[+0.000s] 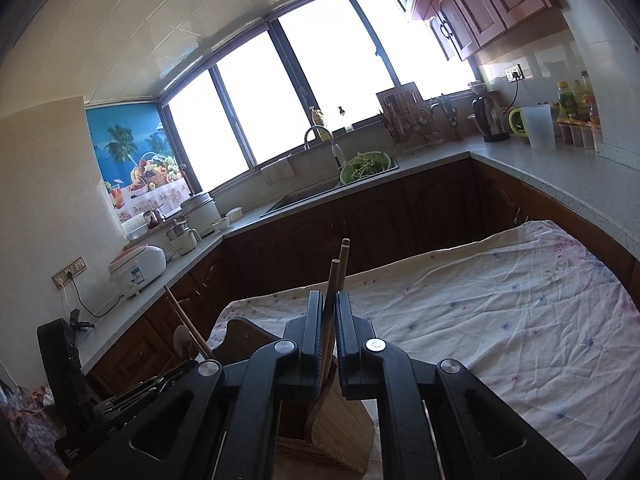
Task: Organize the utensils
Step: 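Lower the spoon and chopstick into the holder slots with both grippers, then open right gripper releasing the chopstick while left gripper releases the spoon into the holder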
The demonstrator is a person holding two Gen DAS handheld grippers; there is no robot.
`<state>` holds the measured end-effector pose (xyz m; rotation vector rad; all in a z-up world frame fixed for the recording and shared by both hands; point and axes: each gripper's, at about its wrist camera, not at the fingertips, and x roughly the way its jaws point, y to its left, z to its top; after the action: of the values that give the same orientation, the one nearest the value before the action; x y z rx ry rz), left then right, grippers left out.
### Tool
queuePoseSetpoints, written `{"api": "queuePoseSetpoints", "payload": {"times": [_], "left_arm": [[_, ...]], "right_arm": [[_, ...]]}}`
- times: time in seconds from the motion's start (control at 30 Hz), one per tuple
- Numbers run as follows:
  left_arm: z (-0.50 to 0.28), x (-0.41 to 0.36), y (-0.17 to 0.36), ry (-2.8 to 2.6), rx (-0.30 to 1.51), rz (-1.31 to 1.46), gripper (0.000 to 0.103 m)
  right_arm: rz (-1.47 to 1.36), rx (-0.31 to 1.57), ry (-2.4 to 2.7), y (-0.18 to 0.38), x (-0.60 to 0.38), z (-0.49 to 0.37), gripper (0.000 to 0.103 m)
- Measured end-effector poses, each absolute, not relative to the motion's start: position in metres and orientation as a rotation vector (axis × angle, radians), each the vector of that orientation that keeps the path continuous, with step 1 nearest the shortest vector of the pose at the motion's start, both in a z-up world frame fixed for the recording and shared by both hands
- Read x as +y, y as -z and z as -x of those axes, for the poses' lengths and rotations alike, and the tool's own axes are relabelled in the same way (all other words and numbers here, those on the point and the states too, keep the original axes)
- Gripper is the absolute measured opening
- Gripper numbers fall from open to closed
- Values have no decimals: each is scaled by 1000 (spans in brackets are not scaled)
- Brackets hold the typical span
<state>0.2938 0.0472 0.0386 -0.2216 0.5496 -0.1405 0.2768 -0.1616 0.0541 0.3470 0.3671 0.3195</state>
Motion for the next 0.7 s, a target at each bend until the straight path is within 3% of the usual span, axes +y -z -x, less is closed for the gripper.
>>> {"api": "queuePoseSetpoints", "payload": {"times": [0.6, 0.67, 0.7], "left_arm": [[-286, 51, -46, 126, 557, 206, 4], [-281, 53, -49, 124, 553, 210, 6], [-278, 54, -51, 126, 549, 212, 9]], "right_arm": [[-351, 387, -316, -60, -164, -272, 11], [-361, 381, -316, -63, -167, -268, 16], [-367, 376, -315, -65, -169, -265, 23]]}}
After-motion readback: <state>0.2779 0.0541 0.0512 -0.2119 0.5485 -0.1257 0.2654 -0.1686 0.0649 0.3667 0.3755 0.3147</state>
